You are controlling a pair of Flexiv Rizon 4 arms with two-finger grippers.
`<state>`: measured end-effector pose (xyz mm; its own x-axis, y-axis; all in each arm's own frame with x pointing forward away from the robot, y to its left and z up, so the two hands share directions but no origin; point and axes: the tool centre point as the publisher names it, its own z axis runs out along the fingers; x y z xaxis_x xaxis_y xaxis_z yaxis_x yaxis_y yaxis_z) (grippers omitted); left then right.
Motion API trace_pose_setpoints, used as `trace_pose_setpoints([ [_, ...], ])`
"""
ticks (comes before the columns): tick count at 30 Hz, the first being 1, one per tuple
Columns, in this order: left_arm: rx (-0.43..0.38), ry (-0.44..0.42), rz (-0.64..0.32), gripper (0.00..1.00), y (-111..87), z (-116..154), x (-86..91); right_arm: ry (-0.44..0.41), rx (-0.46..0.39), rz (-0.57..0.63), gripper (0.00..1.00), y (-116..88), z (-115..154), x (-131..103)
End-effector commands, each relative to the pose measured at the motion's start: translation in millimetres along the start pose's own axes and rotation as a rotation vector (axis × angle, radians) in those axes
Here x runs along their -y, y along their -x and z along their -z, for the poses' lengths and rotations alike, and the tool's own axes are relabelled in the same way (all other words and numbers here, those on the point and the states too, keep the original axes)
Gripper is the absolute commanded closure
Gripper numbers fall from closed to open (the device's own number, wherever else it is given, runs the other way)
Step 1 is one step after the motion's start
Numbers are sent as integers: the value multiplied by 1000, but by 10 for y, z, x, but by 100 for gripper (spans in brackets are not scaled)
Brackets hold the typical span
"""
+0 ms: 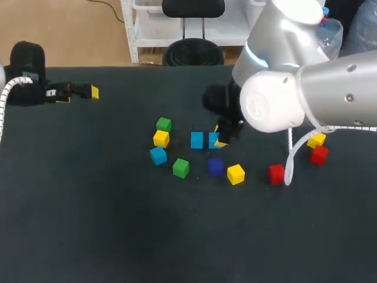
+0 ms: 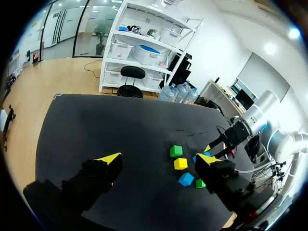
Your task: Place the blue cubes, place green cubes on the blue cubes, place the yellow cubes on the green cubes, then place the red cubes on the yellow cubes, and place purple cube on the red cubes.
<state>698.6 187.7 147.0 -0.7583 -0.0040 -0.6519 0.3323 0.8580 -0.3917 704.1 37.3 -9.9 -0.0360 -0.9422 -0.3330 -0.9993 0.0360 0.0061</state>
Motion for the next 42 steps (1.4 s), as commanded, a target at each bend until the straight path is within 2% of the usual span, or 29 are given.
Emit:
trace_pose_setpoints([
  [1,-8,10,2,0,15,2,21,4,0,1,92,1,-6,28],
  [2,-8,10,2,0,15,2,21,3,0,1,83,2,-5,29],
  [3,-8,10,2,0,15,2,21,3,0,1,69,3,-5,31],
  [7,-8,10,2,0,15,2,21,4,1,2,51,9,-2,33],
  [10,-8,10,2,0,15,2,21,4,1,1,27,10,0,32],
  [12,-8,10,2,0,15,2,21,5,1,1,25,11,1,28],
  [15,-8,10,2,0,15,2,21,4,1,0,8,12,10,20],
  [16,-8,10,2,0,15,2,21,4,0,-1,5,11,15,20],
  [19,-8,10,2,0,15,2,21,-1,1,-7,0,6,50,23],
  [30,-8,10,2,0,15,2,21,-19,50,-104,0,-48,376,34],
  [36,-8,10,2,0,15,2,21,-58,107,-159,0,-90,615,17],
  [42,-8,10,2,0,15,2,21,-116,145,-207,0,-234,841,15],
])
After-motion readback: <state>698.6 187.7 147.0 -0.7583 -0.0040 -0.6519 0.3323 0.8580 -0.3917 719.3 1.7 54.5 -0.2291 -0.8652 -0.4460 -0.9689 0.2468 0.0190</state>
